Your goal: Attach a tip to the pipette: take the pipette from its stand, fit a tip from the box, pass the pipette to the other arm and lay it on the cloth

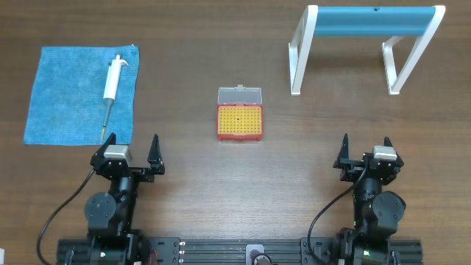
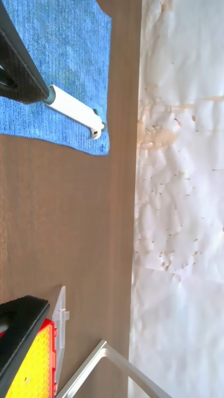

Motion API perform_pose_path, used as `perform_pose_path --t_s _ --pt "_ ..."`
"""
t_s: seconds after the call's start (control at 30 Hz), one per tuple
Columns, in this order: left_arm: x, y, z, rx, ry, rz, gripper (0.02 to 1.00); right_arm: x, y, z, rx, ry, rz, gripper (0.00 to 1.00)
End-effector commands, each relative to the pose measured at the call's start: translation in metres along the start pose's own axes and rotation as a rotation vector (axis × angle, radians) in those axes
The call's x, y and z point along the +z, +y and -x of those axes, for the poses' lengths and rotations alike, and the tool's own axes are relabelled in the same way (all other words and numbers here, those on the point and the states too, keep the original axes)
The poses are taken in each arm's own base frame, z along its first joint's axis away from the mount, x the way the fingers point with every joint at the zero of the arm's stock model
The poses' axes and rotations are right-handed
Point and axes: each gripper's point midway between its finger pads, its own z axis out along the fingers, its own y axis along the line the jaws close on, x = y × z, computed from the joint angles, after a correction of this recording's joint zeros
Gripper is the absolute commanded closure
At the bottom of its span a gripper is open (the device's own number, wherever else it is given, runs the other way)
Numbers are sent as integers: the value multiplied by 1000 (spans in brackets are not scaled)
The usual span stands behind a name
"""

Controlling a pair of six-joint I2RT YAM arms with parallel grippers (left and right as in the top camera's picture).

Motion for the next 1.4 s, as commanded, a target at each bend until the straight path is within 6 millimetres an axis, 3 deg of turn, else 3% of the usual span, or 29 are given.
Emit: perform_pose_path --t_s 0.03,0.37,0.77,1.4 --pt "0 0 -1 13 1 0 20 0 1 -2 -13 4 7 93" --pt "0 0 -1 13 1 0 20 -2 2 6 -17 -31 10 91" --pt "0 0 -1 13 1 0 23 -5 42 7 -56 -36 141 93" --pt "0 0 -1 13 1 0 20 -5 43 7 -57 -36 143 93"
